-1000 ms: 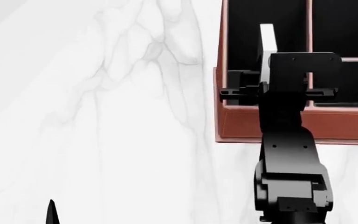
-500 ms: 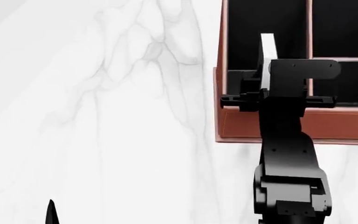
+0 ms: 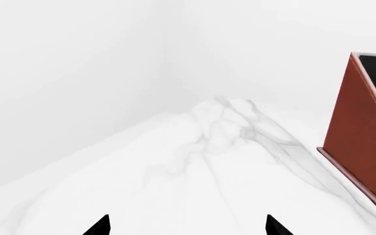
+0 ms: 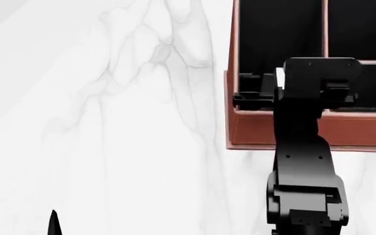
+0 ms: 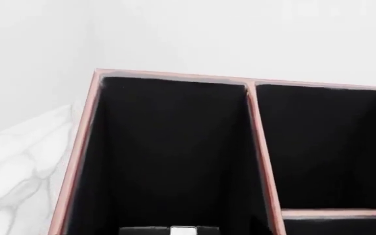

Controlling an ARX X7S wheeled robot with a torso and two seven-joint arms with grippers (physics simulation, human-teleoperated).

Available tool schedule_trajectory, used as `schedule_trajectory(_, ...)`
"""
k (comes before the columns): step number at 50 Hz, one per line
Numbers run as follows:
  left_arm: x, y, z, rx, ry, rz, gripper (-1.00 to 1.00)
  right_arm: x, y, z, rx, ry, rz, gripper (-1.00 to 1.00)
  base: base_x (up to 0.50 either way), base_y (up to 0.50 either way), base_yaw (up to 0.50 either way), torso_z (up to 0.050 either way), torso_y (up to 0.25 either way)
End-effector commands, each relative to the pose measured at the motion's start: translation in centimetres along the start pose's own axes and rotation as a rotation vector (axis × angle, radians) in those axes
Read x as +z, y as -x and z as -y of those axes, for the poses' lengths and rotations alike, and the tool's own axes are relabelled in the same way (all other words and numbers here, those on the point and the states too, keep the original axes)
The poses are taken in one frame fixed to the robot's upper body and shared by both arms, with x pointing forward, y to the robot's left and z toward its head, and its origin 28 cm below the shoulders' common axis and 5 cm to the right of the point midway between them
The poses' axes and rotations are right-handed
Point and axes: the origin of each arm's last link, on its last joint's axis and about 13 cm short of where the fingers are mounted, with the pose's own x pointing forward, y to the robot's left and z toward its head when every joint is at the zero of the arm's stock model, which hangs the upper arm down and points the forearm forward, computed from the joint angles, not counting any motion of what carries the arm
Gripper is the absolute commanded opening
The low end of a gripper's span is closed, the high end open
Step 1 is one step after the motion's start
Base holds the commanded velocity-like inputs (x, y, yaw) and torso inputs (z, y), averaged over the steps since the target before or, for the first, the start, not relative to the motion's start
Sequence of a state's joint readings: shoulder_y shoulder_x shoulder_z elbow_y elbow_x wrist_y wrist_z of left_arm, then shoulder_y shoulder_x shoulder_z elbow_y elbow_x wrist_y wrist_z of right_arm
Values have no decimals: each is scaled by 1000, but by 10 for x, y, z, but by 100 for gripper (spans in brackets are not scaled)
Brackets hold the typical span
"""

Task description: Pick up the book and place it in the left compartment of the caddy.

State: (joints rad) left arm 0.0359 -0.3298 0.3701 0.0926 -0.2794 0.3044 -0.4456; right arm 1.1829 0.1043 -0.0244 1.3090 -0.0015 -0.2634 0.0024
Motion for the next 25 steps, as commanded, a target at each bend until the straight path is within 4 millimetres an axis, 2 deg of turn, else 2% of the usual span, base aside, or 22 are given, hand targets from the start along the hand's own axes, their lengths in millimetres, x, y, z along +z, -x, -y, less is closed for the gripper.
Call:
schedule_trajectory(1,0,0,0,0,1,-1,100,10,-3,-2,3,48,128,100,0,0,0,0,0)
schedule_trajectory(7,0,0,0,0,1,0,100,17,-4,-1,4,43,206,100,0,0,0,0,0)
schedule_trajectory(8,0,-1,0,0,2,0,100,10,3,0,5,47,175,100,0,0,0,0,0)
schedule_trajectory(11,1,-1,0,0,2,1,100,28,14,0,5,46,244,100,0,0,0,0,0)
schedule_trajectory(17,0,-2,0,0,1,1,100,38,41,2,6,53,292,100,0,0,0,0,0)
schedule_trajectory(25,1,-3,0,0,1,2,100,49,65,3,22,62,343,100,0,0,0,0,0)
